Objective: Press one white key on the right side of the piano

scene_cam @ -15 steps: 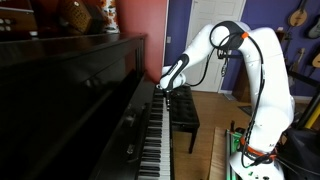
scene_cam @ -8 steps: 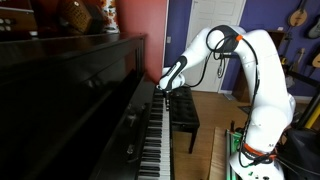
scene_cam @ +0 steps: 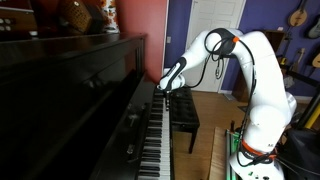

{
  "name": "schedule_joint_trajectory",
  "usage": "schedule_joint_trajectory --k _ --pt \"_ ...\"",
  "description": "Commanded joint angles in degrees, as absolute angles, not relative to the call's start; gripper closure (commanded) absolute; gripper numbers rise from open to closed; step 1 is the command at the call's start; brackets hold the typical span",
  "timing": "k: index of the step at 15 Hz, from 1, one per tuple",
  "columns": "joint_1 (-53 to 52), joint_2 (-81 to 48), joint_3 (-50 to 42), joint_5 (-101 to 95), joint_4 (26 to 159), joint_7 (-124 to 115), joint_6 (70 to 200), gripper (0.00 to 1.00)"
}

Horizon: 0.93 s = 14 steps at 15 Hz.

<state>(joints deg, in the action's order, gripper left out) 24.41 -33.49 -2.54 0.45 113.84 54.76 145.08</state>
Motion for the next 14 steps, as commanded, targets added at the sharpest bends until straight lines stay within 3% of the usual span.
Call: schedule_joint_trajectory --k 1,14 --pt "26.09 -35.18 -1.32 2.38 112.50 57.21 146.74 1.00" --pt "27.51 -36.59 -0.13 3.06 111.55 57.89 149.19 1.00"
